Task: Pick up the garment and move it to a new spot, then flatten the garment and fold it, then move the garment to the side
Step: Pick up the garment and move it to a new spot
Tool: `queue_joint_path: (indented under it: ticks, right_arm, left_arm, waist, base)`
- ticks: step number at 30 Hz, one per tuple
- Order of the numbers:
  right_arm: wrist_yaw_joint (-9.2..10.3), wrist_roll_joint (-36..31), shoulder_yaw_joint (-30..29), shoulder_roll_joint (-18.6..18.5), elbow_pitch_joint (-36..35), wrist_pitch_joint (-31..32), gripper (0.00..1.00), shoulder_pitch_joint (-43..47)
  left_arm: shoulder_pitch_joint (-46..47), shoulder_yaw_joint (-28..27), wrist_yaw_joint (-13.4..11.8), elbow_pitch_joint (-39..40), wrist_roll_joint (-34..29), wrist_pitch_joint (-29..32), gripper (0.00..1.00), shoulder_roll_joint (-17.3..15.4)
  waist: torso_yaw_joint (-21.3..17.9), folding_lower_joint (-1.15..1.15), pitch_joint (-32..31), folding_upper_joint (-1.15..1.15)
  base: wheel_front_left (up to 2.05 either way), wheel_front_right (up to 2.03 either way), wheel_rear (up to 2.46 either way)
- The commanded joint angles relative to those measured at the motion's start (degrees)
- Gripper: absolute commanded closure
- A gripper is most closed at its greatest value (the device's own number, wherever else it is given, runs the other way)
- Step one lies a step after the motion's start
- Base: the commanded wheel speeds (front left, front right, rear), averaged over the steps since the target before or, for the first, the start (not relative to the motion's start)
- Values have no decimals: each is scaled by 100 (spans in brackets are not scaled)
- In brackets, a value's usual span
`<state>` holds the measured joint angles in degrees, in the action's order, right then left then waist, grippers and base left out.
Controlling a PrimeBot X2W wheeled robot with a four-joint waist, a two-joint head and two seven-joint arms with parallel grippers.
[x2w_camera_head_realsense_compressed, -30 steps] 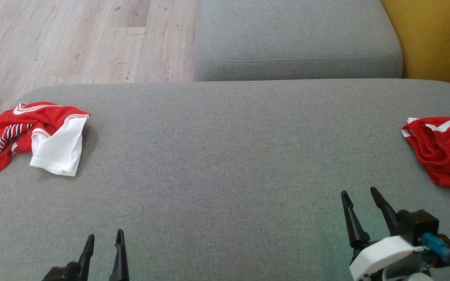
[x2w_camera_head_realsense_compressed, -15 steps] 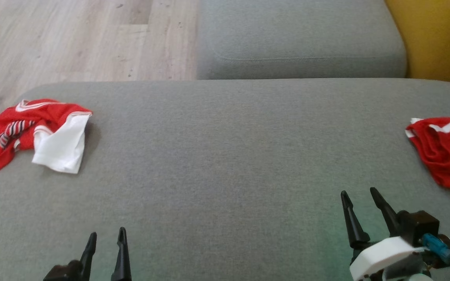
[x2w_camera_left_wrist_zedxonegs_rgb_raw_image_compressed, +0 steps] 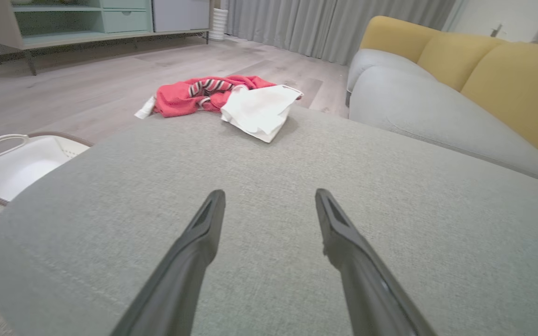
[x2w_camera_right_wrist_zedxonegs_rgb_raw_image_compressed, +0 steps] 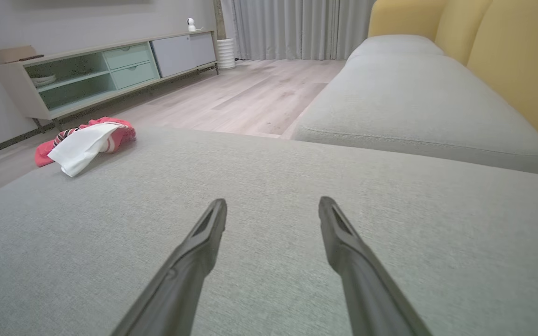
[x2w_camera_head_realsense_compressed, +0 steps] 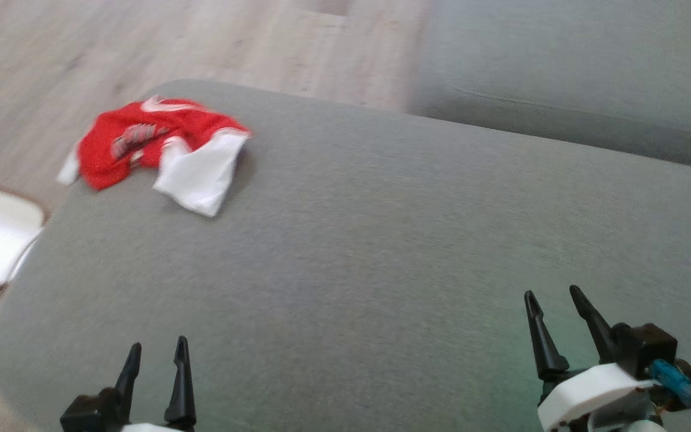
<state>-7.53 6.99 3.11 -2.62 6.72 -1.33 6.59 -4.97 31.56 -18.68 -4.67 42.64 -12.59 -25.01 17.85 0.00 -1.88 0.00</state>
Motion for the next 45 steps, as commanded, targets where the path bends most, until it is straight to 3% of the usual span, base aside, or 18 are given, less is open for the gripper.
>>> queue_joint_path:
  ticks: [1,6,12,19,26,32,38,45]
  right_arm:
    - [4,36,139,-26,-173,-72,0,-195]
    - [4,76,204,-26,-104,-108,0,-254]
    - [4,114,303,-26,-51,-120,0,-351]
    - [4,21,328,-26,-159,-54,0,-532]
    - [4,-395,205,-26,-551,200,0,-924]
    - [4,-790,256,-26,-864,478,0,-1414]
    - [4,-1144,440,-26,-1133,735,0,-1787]
    - [4,-1508,640,-49,-1483,1036,0,-1938]
  left_arm:
    - [309,-231,-43,213,-56,-3,0,-157]
    - [279,-273,-103,317,-56,26,0,-232]
    - [235,-350,-206,485,-62,28,0,-316]
    - [510,-514,-232,786,-114,54,0,-494]
    - [1839,-1101,-108,1429,-283,421,0,-1243]
    - [3586,-1458,441,995,-69,991,0,-1666]
    - [5041,-1130,1077,-422,245,1795,0,-1445]
    - [5875,-524,1598,-2040,124,2381,0,-1092]
  waist:
    - [556,0,24,0]
    - [981,0,1,0]
    - [1119,0,17,0]
    - [971,0,206,0]
    - [563,0,822,0]
    - [6,0,1472,0]
    - [-469,0,2052,0]
    - [-696,0,2662,0]
  base:
    - [0,0,0]
    - [0,0,0]
    - [0,0,0]
    - [0,0,0]
    - [0,0,0]
    - [0,0,0]
    - [0,0,0]
    - [0,0,0]
